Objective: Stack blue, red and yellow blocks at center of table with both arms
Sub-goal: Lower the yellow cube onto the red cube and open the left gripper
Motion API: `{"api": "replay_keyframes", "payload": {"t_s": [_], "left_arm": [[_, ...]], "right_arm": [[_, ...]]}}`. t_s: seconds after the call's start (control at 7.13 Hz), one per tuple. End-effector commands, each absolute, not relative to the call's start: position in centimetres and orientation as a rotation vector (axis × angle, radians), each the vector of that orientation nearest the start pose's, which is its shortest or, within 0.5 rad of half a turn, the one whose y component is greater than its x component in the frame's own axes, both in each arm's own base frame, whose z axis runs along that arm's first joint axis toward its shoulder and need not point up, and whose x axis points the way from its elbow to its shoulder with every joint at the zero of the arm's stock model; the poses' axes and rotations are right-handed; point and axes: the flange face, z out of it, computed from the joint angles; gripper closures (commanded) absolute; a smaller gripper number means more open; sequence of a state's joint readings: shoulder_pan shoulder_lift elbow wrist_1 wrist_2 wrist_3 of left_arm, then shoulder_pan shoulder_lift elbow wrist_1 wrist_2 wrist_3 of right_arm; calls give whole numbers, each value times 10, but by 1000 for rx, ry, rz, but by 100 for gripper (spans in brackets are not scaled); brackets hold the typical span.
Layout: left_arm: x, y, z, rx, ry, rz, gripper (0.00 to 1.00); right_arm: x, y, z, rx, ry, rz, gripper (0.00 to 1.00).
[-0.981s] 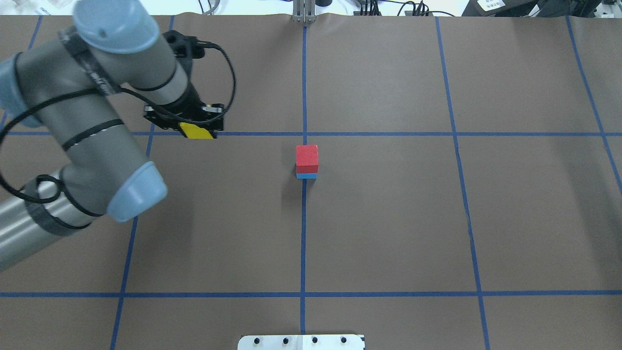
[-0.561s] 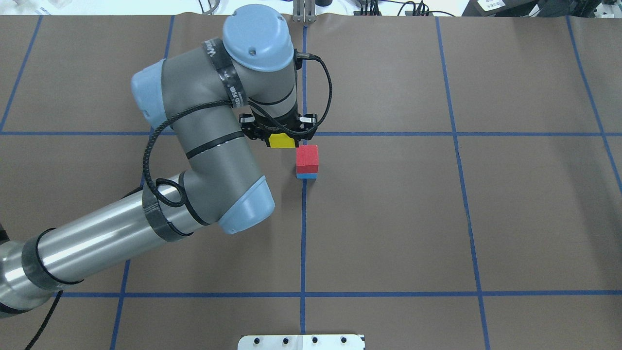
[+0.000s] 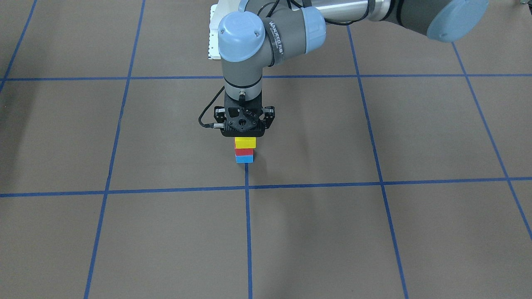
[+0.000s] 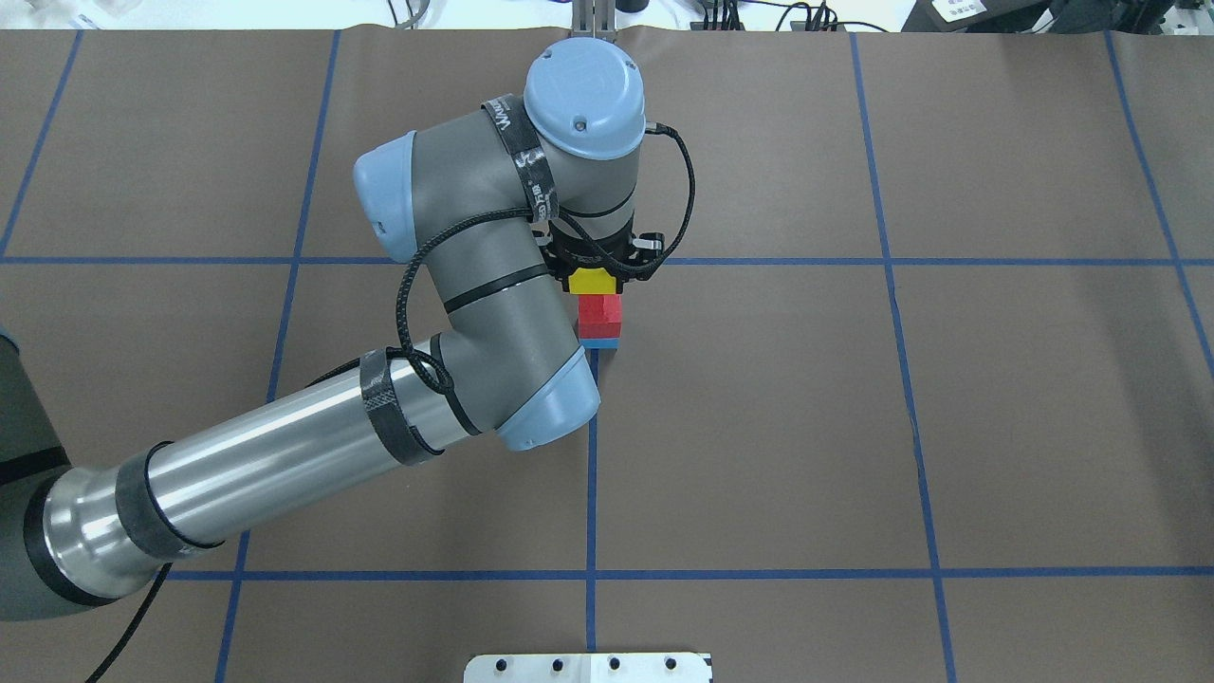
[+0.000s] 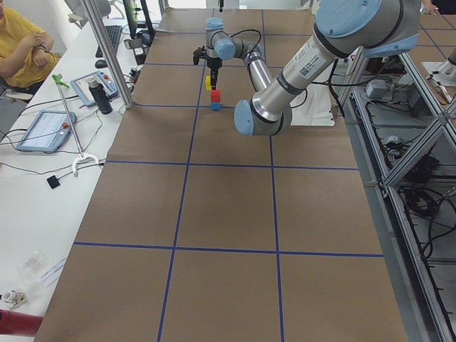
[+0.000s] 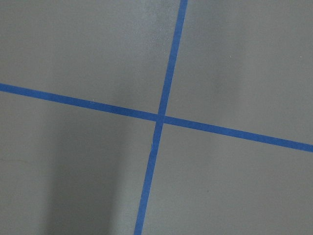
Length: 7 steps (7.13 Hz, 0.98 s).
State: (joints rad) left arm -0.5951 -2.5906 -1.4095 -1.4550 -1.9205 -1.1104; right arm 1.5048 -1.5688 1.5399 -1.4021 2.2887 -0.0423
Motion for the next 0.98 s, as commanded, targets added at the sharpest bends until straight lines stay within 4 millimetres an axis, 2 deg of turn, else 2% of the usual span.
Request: {"api": "replay_keyframes", "payload": {"t_s": [0.0, 0.84], "left_arm": [[581, -510, 101, 74, 795, 0, 100], [592, -494, 97, 37, 799, -41, 100]], "right_arm": [[34, -506, 658, 128, -719, -154, 0], [35, -506, 659, 125, -719, -153, 0]]}}
